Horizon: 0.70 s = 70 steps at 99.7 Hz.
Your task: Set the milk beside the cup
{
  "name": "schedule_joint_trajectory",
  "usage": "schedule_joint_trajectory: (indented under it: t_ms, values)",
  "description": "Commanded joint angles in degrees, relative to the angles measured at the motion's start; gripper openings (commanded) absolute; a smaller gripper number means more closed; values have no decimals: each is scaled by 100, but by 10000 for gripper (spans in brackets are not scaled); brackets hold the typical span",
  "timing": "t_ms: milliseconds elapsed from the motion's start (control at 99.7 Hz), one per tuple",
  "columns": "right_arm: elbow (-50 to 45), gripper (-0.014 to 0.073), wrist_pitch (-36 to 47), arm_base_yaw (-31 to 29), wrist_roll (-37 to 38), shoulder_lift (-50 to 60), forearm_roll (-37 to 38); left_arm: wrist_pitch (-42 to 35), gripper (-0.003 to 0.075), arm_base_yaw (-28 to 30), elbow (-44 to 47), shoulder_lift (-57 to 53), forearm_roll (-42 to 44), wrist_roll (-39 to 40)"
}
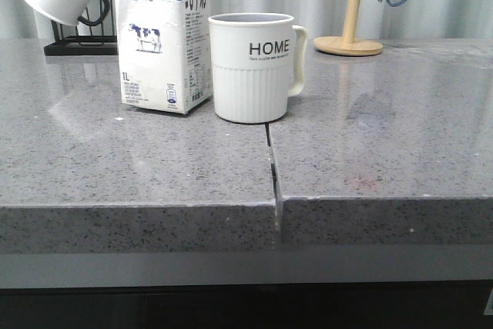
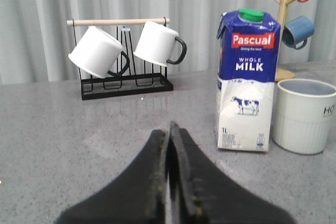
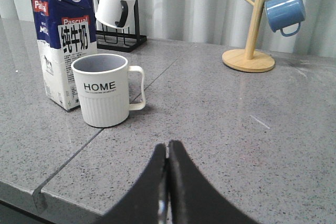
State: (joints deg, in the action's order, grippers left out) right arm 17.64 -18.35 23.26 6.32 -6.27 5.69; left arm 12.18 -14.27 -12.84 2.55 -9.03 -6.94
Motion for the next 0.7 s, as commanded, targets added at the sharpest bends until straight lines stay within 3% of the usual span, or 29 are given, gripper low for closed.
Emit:
schedule_joint_trajectory:
  t_ms: [0,311,471,692]
  values:
    - [154,-68,415,-21,-26,-49,1,-366,-21,11,-92,55,5,13]
    - [154,-68,415,-21,-26,-49,1,-652,-21,105,171,55,143,13]
    - [154,-68,415,-21,-26,-49,1,-1081,-21,736,624,-100,658,135]
    - [154,-68,415,-21,-26,-49,1,-1294,-21,1524,1471,-474,655,255]
